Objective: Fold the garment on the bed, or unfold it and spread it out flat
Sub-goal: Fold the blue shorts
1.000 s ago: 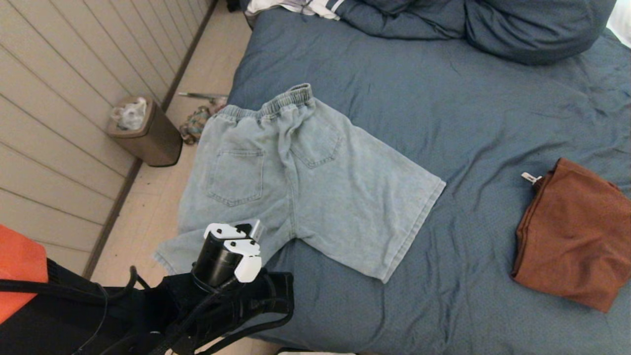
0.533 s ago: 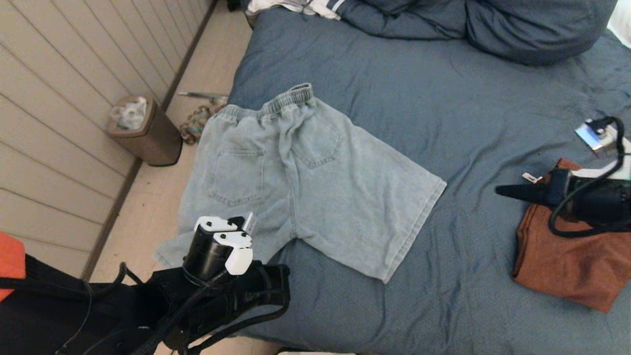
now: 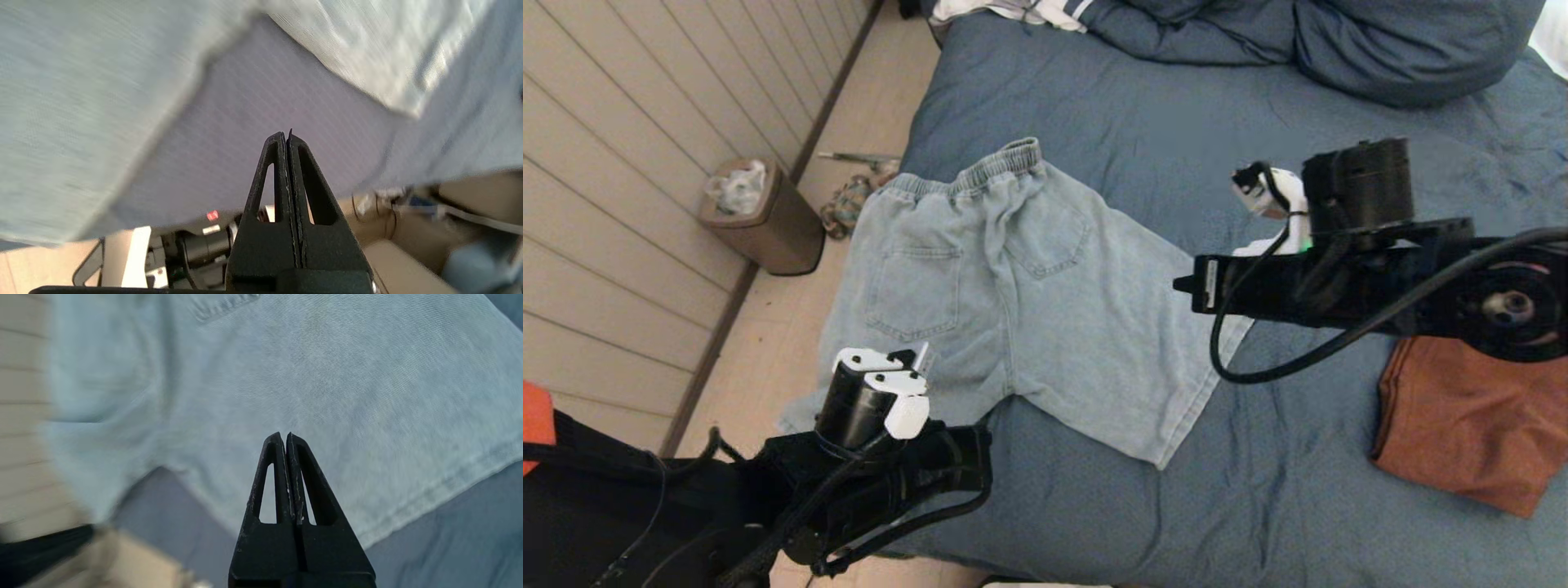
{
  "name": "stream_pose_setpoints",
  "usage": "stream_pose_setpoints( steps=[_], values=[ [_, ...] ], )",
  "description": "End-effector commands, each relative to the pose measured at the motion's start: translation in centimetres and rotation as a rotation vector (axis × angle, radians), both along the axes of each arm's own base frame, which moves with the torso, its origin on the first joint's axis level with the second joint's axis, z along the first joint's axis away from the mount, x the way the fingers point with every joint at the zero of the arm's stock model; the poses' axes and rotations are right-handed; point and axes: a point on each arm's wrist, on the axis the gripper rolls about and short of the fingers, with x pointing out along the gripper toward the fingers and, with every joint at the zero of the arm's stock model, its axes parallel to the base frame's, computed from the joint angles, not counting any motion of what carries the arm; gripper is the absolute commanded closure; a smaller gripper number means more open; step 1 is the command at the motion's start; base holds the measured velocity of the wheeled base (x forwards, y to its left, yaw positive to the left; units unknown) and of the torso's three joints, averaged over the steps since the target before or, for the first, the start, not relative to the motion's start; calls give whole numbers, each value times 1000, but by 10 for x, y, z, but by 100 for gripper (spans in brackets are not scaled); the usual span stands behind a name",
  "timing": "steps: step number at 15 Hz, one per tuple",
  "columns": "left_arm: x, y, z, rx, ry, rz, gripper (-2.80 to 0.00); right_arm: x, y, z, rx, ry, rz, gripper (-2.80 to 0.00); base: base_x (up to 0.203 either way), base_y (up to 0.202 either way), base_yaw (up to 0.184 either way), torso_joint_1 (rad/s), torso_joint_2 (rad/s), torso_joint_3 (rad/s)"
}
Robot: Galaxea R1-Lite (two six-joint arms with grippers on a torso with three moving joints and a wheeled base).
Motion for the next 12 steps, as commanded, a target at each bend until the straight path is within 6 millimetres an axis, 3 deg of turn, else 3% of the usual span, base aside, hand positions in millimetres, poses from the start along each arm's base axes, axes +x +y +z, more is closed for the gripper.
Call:
stream_pose_setpoints(
  steps=[1, 3, 5, 7, 10, 12],
  values=[
    [5, 4, 1, -7, -4, 22, 0, -4, 34, -11, -141, -42, -9, 0, 0, 0, 0, 0, 0, 0],
    [6, 3, -2, -1, 3, 21, 0, -32, 59, 1, -238, -154, -21, 0, 0, 0, 0, 0, 0, 0],
    [6, 2, -4, 3, 6, 21, 0, -66, 81, -1, -326, -254, -23, 0, 0, 0, 0, 0, 0, 0],
    [6, 2, -4, 4, 8, 20, 0, -81, 92, 0, -357, -416, -88, 0, 0, 0, 0, 0, 0, 0],
    [7, 2, -5, 5, 9, 21, 0, -74, 96, -6, -414, -478, -180, 0, 0, 0, 0, 0, 0, 0],
    [10, 6, -3, 3, 6, 39, 0, -37, 94, -26, -454, -452, -231, 0, 0, 0, 0, 0, 0, 0]
  ],
)
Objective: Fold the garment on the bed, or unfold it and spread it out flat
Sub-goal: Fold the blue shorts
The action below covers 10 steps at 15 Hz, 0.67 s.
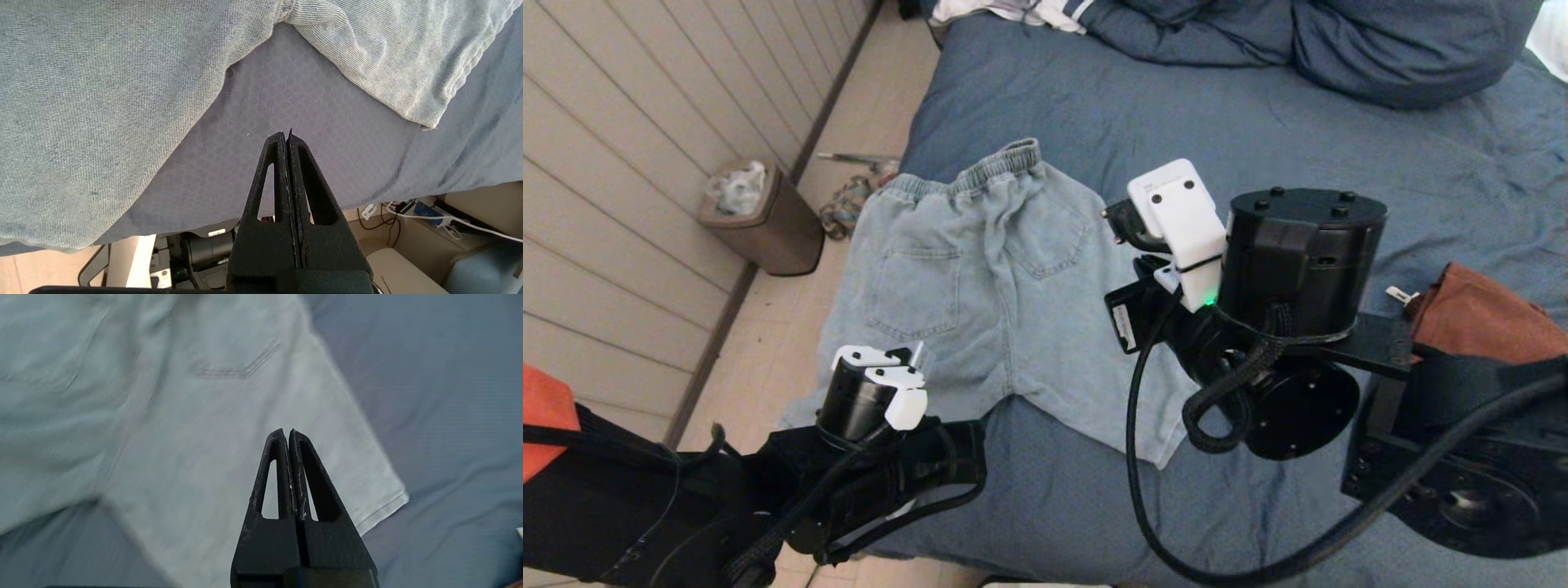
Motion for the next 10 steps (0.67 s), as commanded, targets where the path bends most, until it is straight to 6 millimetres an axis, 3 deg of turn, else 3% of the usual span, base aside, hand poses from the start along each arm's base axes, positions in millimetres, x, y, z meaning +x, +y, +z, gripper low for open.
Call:
stream_pose_setpoints(
  steps=[1, 5, 8, 10],
  values=[
    [7, 8, 4, -9, -10, 36, 0, 41, -1, -26, -44, 42, -33, 0, 0, 0, 0, 0, 0, 0],
    [25, 19, 4, -7, -9, 100, 0, 77, -12, -50, -39, 151, 20, 0, 0, 0, 0, 0, 0, 0],
    [24, 20, 6, -9, -12, 100, 0, 91, -21, -36, 153, 297, 50, 0, 0, 0, 0, 0, 0, 0],
    [23, 21, 7, -11, -14, 100, 0, 97, -37, -20, 257, 500, 86, 0, 0, 0, 0, 0, 0, 0]
  ],
)
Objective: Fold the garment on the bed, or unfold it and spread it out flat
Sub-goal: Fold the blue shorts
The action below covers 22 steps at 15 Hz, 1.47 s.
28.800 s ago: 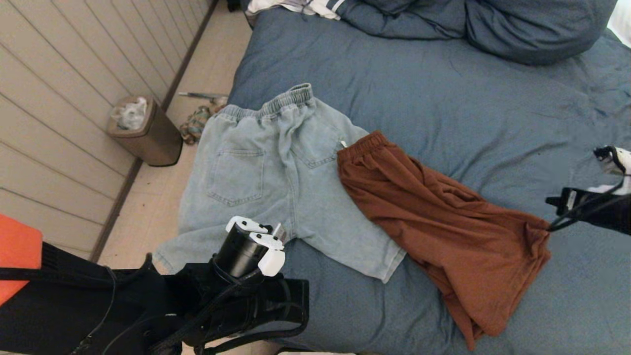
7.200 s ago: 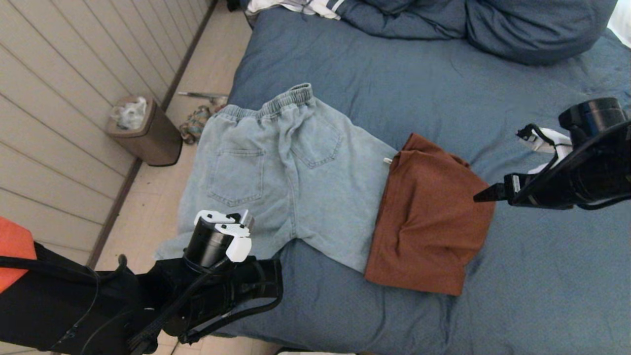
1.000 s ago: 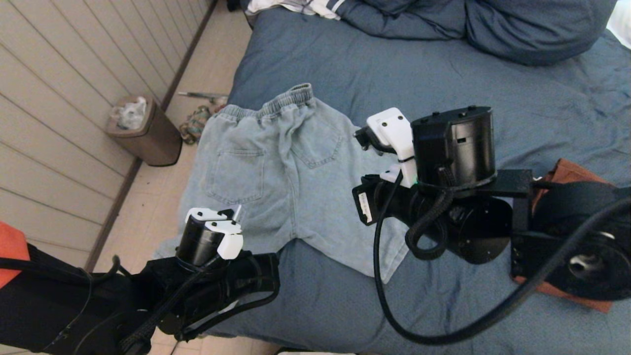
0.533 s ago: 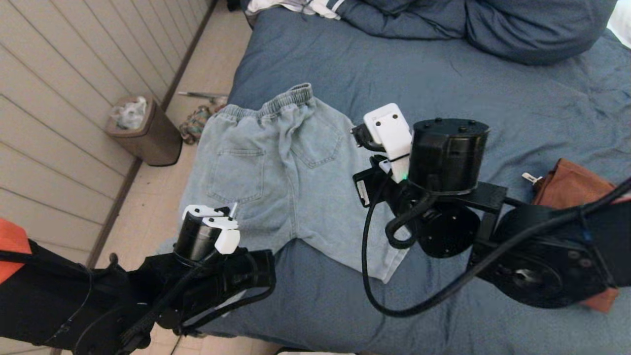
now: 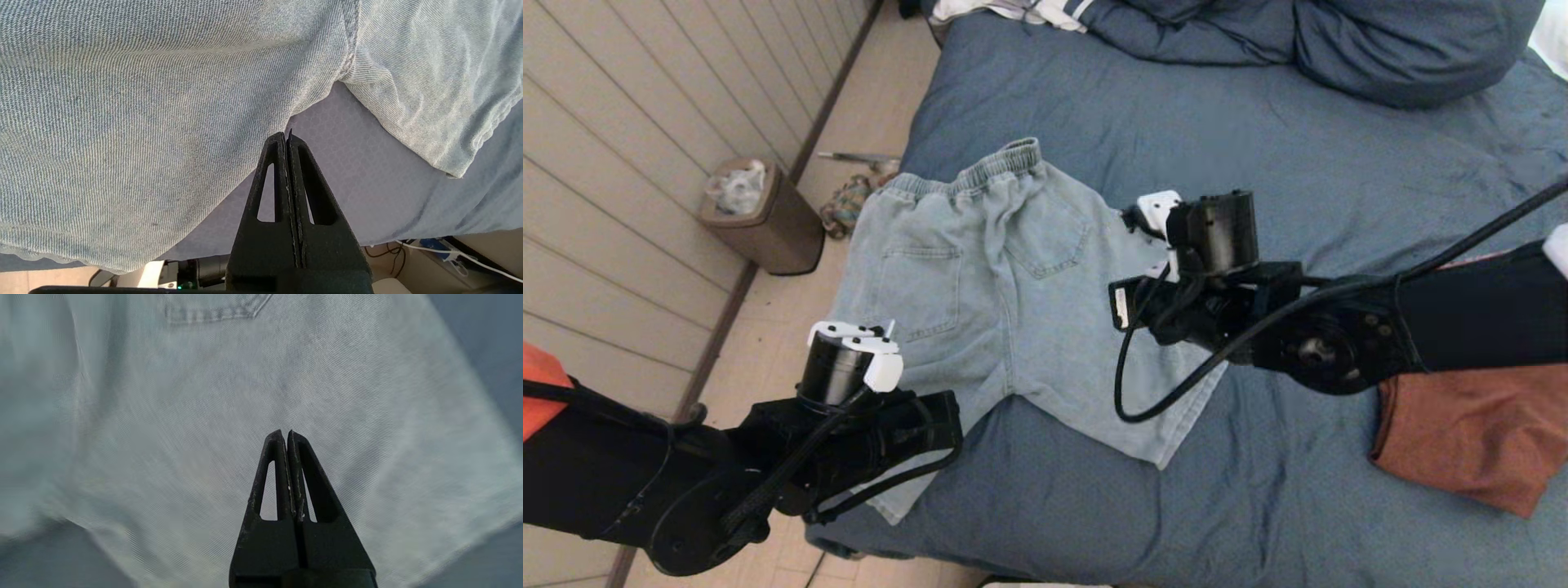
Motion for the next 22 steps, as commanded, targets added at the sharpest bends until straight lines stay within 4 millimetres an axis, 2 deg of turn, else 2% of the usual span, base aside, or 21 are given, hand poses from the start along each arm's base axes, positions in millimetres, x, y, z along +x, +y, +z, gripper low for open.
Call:
stream_pose_setpoints(
  steps=[1, 2, 4, 5, 7, 9, 10, 11, 14, 17, 19, 22],
  values=[
    [-1, 1, 2, -8, -7, 2, 0, 5, -19, 7, 53, 269, 9, 0, 0, 0, 0, 0, 0, 0],
    [-1, 1, 2, -8, -7, 2, 0, 9, -27, 6, 46, 354, -5, 0, 0, 0, 0, 0, 0, 0],
    [-1, 0, 0, -4, -1, 0, 0, 22, -53, 2, -4, 419, -52, 0, 0, 0, 0, 0, 0, 0],
    [-1, 0, -1, -1, 3, -1, 0, 21, -56, -6, -59, 447, -31, 0, 0, 0, 0, 0, 0, 0],
    [0, -1, -2, 1, 5, 1, 0, 10, -53, -27, -181, 510, 40, 0, 0, 0, 0, 0, 0, 0],
    [-1, 0, -1, -1, 2, 1, 0, 2, -41, -38, -230, 534, 94, 0, 0, 0, 0, 0, 0, 0],
    [-1, 0, 0, -2, 0, 1, 0, -2, -38, -41, -240, 544, 102, -280, 0, 0, 0, 0, 0, 0],
    [-1, 0, 0, -3, -1, 1, 0, -5, -34, -42, -245, 544, 112, -280, 0, 0, 0, 0, 0, 0],
    [-1, 0, -2, 0, 4, -1, 0, 4, -36, -28, -190, 501, 81, -280, 0, 0, 0, 0, 0, 0],
    [0, -1, -3, 0, 6, -1, 0, 26, -66, -14, -134, 458, -20, -280, 0, 0, 0, 0, 0, 0],
    [0, -1, -3, 0, 6, -1, 0, 52, -94, -11, -79, 428, -120, -280, 0, 0, 0, 0, 0, 0],
    [0, -1, -4, 0, 8, -1, 0, 80, -113, -14, 6, 350, -202, -280, 0, 0, 0, 0, 0, 0]
  ],
)
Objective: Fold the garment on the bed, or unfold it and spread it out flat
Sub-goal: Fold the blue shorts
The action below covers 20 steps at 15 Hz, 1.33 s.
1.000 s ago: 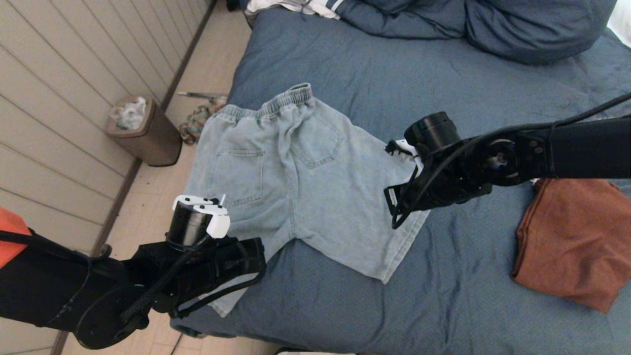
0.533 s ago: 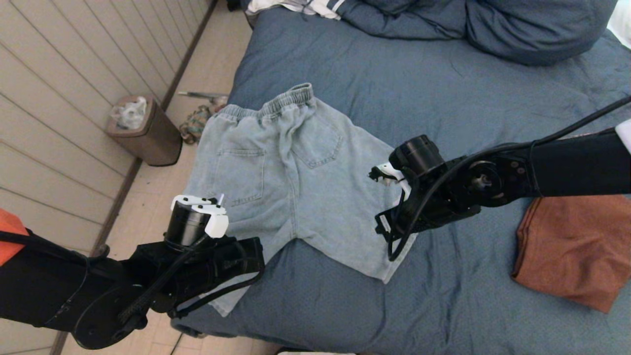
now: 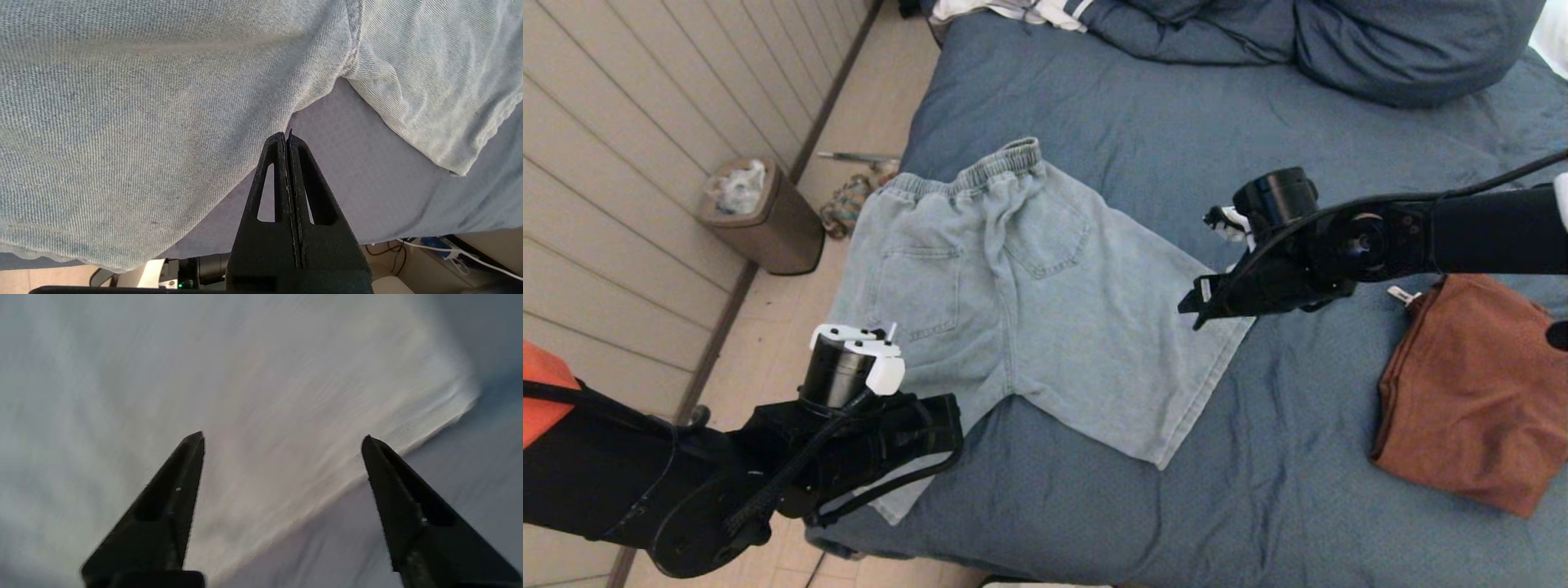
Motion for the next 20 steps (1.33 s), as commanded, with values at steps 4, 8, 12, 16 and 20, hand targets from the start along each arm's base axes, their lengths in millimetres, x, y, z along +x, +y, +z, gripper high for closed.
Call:
stream_pose_setpoints(
  steps=[4, 8, 12, 16, 20],
  values=[
    [2, -2, -5, 2, 9, 2, 0, 30, -17, -16, 23, -67, -62, -280, 0, 0, 0, 0, 0, 0],
    [3, -2, -6, 6, 13, 1, 0, 41, -31, -19, 23, -120, -111, -280, 0, 0, 0, 0, 0, 0],
    [3, -3, -7, 5, 15, 2, 0, 47, -30, -31, 12, -95, -110, -280, 0, 0, 0, 0, 0, 0],
    [3, -2, -6, 4, 14, 2, 0, 45, -28, -40, 4, -64, -99, 0, 0, 0, 0, 0, 0, 0],
    [3, -2, -6, 4, 14, 2, 0, 36, -26, -25, 18, -92, -90, 0, 0, 0, 0, 0, 0, 0]
  ],
)
